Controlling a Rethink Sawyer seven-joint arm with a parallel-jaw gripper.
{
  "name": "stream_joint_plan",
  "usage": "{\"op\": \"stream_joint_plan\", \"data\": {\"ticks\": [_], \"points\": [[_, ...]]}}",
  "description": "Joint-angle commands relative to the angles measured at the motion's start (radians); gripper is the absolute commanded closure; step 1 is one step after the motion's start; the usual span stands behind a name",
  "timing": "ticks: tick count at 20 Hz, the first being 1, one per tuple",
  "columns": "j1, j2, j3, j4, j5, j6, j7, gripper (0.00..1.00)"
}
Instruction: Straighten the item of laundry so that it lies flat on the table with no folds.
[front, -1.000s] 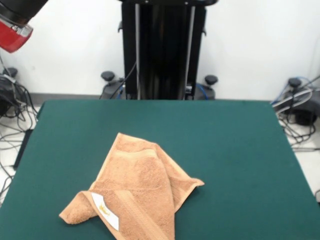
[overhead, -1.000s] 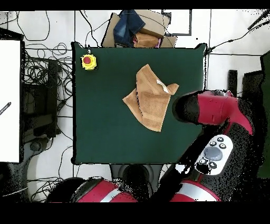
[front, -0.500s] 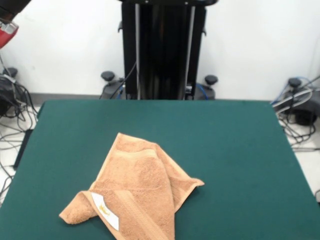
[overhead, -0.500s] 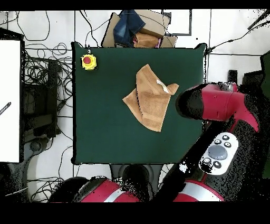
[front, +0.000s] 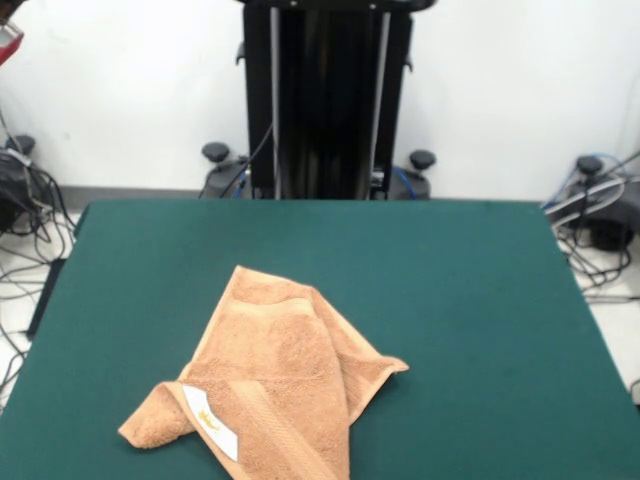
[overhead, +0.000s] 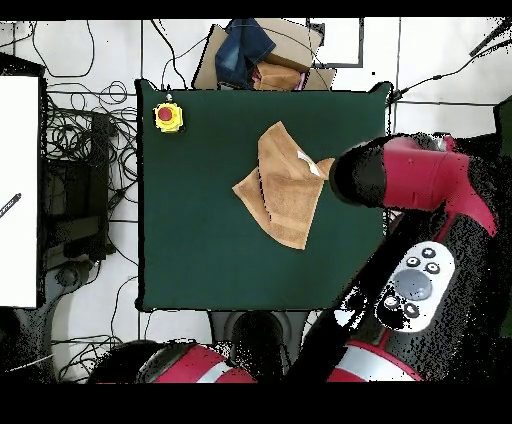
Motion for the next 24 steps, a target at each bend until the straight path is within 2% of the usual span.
{"op": "stream_joint_plan", "data": {"ticks": [1,2,6,13,20,24], "points": [[-0.057,-0.023,0.261,0.046,0.113,0.175,-0.014,1.00],[-0.060,-0.021,0.264,0.048,0.123,0.181,-0.004,1.00],[-0.132,-0.055,0.374,0.098,0.171,0.204,-0.080,1.00],[-0.211,-0.090,0.496,0.140,0.197,0.239,-0.147,1.00],[-0.324,-0.118,0.665,0.212,0.244,0.276,-0.207,1.00],[-0.403,-0.132,0.779,0.269,0.266,0.256,-0.247,1.00]]}}
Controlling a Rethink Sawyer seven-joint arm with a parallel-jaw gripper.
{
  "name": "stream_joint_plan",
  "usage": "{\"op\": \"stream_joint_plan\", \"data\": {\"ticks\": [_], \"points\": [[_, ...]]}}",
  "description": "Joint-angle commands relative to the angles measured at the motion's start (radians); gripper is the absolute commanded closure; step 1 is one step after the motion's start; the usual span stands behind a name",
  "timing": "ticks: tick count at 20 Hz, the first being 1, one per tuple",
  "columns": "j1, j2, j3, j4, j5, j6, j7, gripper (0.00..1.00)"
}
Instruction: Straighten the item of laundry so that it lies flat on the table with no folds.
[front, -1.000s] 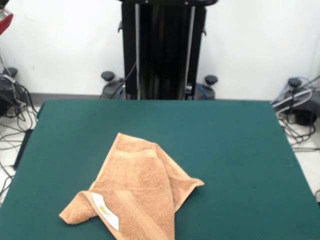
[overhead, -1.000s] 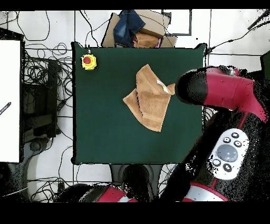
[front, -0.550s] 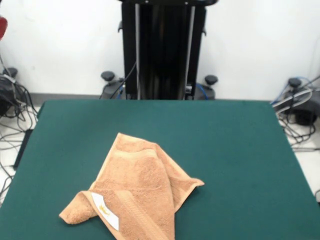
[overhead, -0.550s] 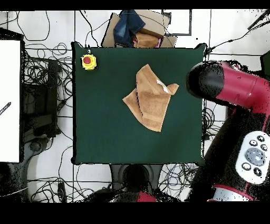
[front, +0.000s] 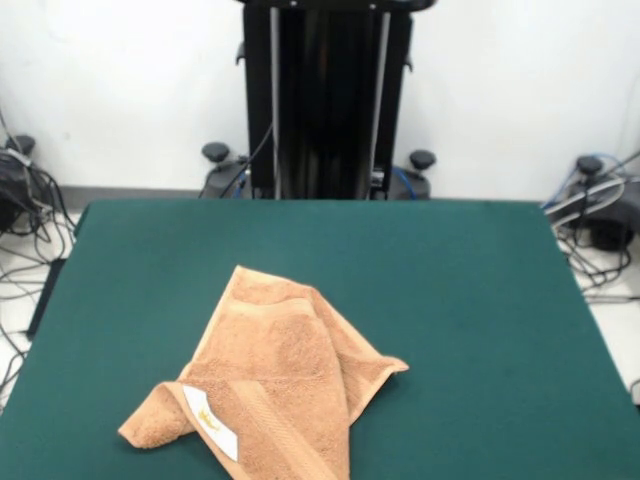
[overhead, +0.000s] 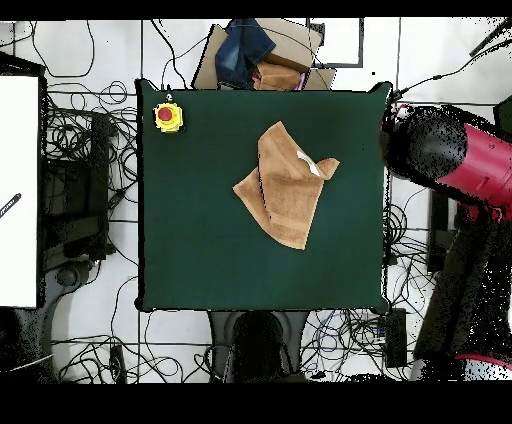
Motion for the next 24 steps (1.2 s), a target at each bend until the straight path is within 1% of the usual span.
{"op": "stream_joint_plan", "data": {"ticks": [1,2,4,8,10,14,16,18,21,23,24], "points": [[-0.103,-0.011,0.321,0.242,0.053,0.106,-0.245,1.00],[-0.136,-0.018,0.369,0.274,0.066,0.068,-0.246,1.00],[-0.143,-0.019,0.384,0.268,0.063,0.106,-0.233,1.00],[-0.117,-0.017,0.355,0.221,0.008,0.181,-0.197,1.00],[-0.112,-0.016,0.351,0.211,-0.012,0.186,-0.188,1.00],[-0.062,-0.019,0.309,0.171,-0.073,0.212,-0.176,1.00],[-0.011,-0.035,0.261,0.169,-0.105,0.193,-0.103,1.00],[0.021,-0.042,0.241,0.181,-0.108,0.188,-0.040,1.00],[0.066,-0.042,0.225,0.189,-0.105,0.179,0.039,1.00],[0.096,-0.038,0.203,0.194,-0.090,0.165,0.115,1.00],[0.105,-0.034,0.199,0.192,-0.087,0.159,0.130,1.00]]}}
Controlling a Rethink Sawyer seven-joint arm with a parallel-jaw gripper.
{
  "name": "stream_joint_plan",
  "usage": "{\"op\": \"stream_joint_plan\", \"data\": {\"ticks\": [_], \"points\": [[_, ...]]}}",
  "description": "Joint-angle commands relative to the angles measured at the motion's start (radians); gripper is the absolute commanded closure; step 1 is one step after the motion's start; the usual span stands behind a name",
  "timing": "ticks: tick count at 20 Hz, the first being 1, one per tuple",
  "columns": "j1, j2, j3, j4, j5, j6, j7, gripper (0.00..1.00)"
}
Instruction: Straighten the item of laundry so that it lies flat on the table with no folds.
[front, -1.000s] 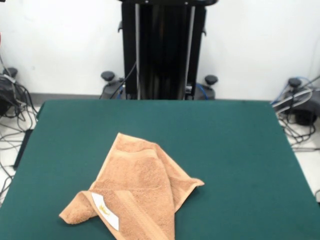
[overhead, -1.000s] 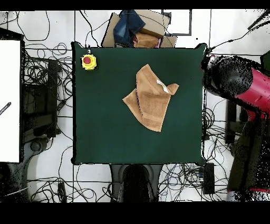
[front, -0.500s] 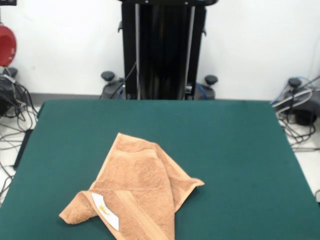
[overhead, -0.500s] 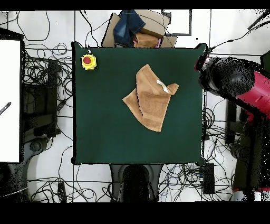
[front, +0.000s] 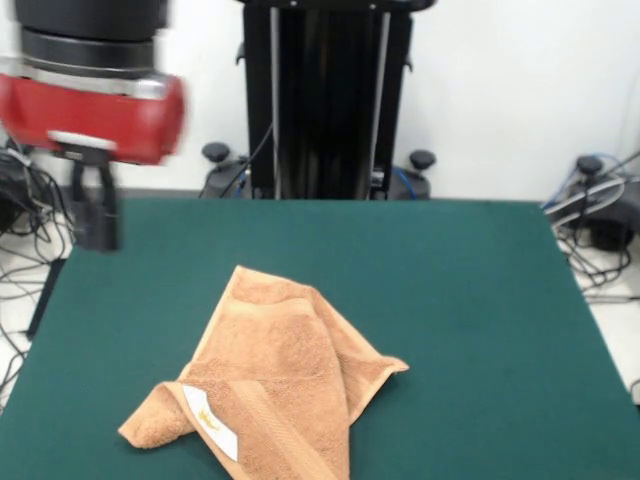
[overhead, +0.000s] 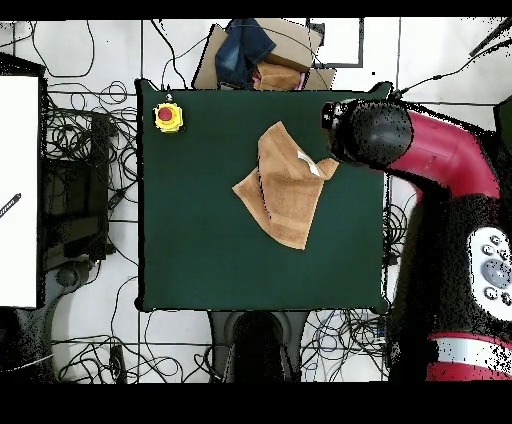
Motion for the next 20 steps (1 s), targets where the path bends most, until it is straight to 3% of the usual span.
{"op": "stream_joint_plan", "data": {"ticks": [1,12,20], "points": [[0.102,0.002,-0.016,0.109,-0.024,0.058,0.132,1.00],[0.158,0.010,-0.079,0.111,-0.018,0.023,0.189,1.00],[0.134,-0.015,-0.102,0.135,-0.037,0.022,0.150,1.00]]}}
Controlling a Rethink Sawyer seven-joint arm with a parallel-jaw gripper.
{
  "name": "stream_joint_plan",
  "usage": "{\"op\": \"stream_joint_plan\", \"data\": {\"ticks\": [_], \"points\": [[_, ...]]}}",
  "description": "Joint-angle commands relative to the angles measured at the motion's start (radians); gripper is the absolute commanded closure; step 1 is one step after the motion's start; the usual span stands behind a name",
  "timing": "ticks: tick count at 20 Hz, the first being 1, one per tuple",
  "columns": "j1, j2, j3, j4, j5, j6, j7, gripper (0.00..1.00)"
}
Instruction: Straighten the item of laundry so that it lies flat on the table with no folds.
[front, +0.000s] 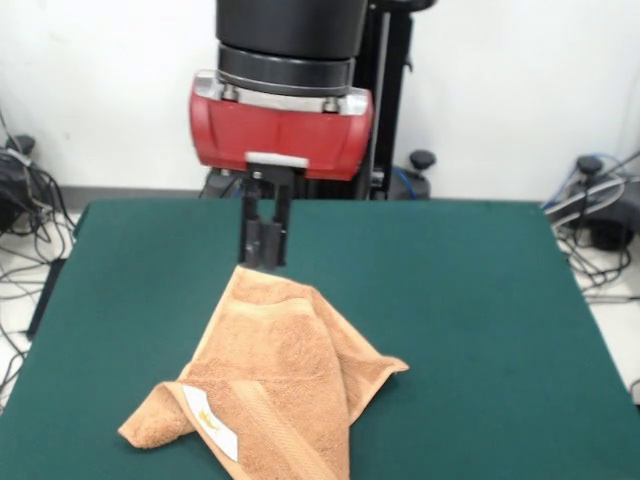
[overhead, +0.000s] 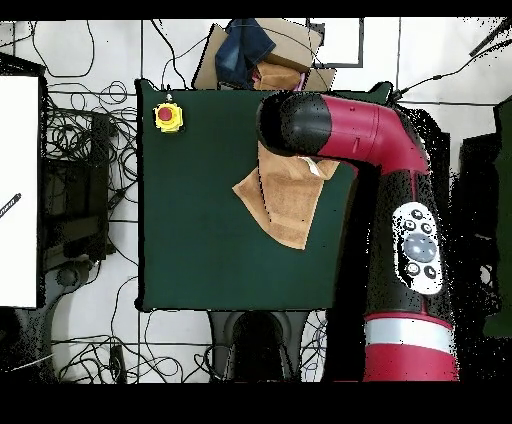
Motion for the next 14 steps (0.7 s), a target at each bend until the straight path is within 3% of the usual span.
{"op": "stream_joint_plan", "data": {"ticks": [1,14], "points": [[-0.007,-0.013,-0.077,0.135,-0.036,0.016,0.145,1.00],[0.018,0.003,-0.105,0.119,-0.034,0.013,0.124,1.00]]}}
